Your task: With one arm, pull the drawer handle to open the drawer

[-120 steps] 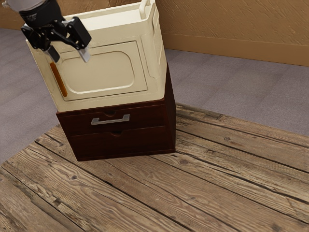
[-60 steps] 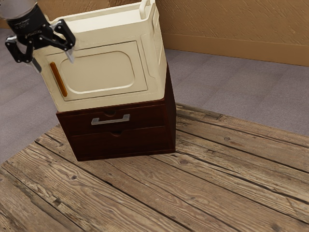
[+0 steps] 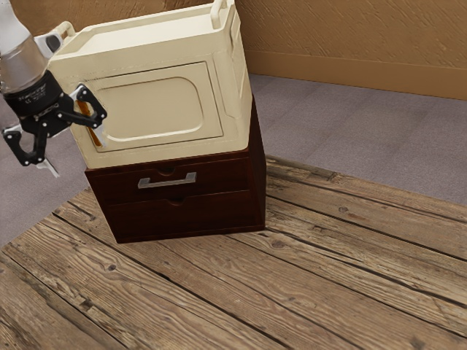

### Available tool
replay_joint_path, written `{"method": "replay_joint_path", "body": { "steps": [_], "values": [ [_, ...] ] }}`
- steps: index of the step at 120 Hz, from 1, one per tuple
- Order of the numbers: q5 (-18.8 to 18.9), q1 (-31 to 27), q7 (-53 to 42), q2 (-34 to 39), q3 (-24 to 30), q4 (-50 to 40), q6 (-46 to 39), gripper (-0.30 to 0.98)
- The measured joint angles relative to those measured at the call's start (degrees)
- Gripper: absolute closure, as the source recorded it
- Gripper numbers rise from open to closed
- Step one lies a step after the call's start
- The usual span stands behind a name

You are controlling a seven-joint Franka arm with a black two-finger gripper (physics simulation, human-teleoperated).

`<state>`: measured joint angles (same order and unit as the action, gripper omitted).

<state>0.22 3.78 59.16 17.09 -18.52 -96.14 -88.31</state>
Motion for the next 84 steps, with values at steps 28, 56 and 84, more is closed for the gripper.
{"method": "replay_joint_path", "body": {
  "steps": [28, 56, 84],
  "values": [
    [0.02, 0.38, 19.29, 0.26, 0.25, -4.79, -7.59, 0.03],
    [-0.36, 0.96, 37.33, -2.99, 1.02, -6.54, -13.52, 0.03],
    [-1.14, 1.27, 50.29, -1.66, 3.18, -10.89, -18.65, 0.04]
  ]
}}
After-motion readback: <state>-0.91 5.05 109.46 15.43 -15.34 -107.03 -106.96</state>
